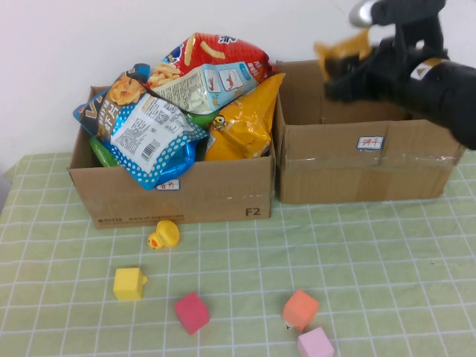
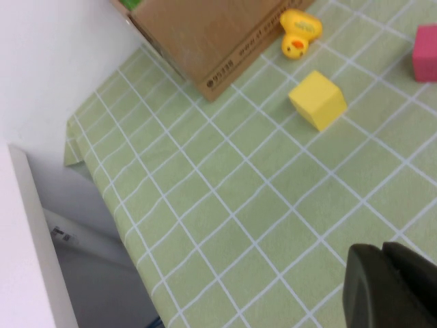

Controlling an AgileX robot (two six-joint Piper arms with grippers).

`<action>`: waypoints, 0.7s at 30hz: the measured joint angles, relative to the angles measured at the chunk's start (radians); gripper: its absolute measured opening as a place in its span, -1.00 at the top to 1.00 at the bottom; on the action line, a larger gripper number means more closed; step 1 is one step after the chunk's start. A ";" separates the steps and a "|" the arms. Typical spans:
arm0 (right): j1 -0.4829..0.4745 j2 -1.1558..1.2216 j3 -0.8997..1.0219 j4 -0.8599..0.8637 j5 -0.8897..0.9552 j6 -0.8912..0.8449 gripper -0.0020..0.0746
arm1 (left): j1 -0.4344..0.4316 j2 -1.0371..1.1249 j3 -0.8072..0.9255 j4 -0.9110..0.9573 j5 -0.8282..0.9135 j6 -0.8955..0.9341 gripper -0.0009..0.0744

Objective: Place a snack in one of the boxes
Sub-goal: Place the biscuit in the biscuit box

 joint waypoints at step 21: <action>-0.026 0.265 -0.192 0.581 -0.142 -0.284 -0.55 | 0.000 -0.034 0.015 0.002 -0.002 -0.021 0.98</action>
